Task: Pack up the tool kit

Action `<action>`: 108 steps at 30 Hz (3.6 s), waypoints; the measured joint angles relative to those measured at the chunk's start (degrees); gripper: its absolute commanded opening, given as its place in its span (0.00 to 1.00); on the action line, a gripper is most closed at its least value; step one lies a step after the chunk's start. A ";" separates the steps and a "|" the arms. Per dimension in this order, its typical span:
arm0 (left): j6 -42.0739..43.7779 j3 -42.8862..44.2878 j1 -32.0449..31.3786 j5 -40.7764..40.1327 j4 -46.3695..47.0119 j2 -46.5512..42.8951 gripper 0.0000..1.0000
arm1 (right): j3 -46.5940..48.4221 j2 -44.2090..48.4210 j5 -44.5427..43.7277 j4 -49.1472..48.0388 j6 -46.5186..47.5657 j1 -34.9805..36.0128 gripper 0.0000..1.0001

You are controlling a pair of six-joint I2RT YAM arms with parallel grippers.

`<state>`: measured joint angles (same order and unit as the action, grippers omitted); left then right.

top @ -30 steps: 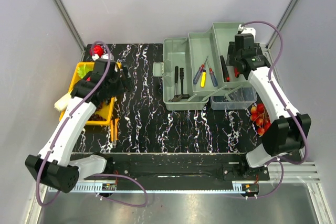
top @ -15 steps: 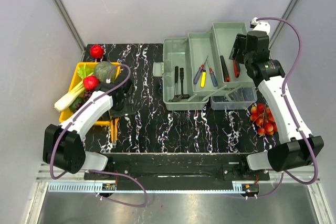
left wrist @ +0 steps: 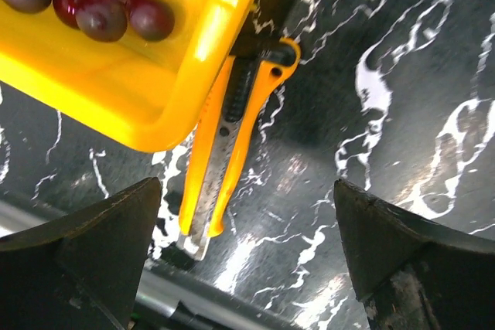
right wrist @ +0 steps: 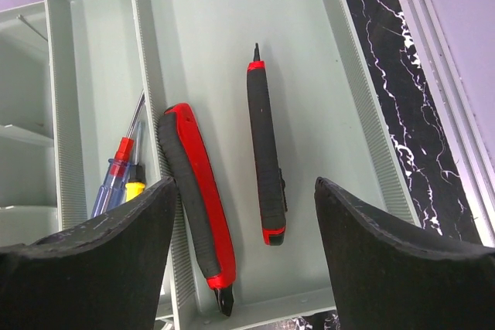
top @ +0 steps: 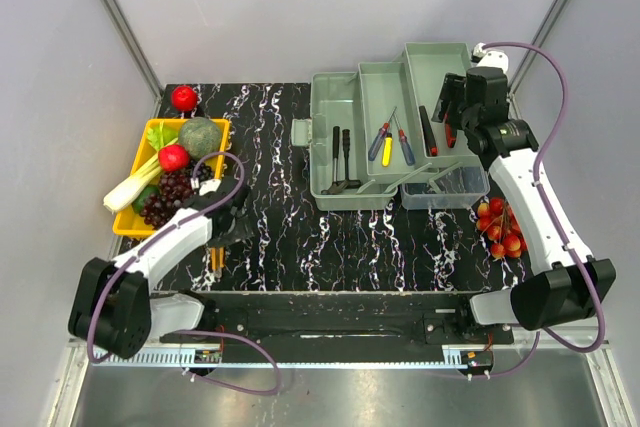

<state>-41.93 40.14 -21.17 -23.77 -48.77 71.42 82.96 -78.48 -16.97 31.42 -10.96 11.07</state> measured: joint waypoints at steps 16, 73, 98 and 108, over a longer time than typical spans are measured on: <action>-5.22 -6.16 0.17 -2.64 13.70 -2.54 0.99 | -0.04 0.72 -0.07 -0.24 1.92 0.00 0.80; 1.86 13.22 -2.25 5.18 8.96 5.95 0.00 | -7.85 4.11 35.93 -6.86 -2.36 11.08 0.87; -4.26 31.63 -2.25 25.68 22.05 -5.35 0.00 | 3.34 -9.79 38.29 -19.30 -9.05 32.37 0.77; -6.14 31.78 -2.47 26.88 22.36 -6.03 0.00 | 7.78 -16.33 33.46 -17.16 -9.29 35.41 0.46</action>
<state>-48.07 71.92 -23.64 3.11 -26.41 65.39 90.74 -94.80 16.49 14.26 -20.25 46.48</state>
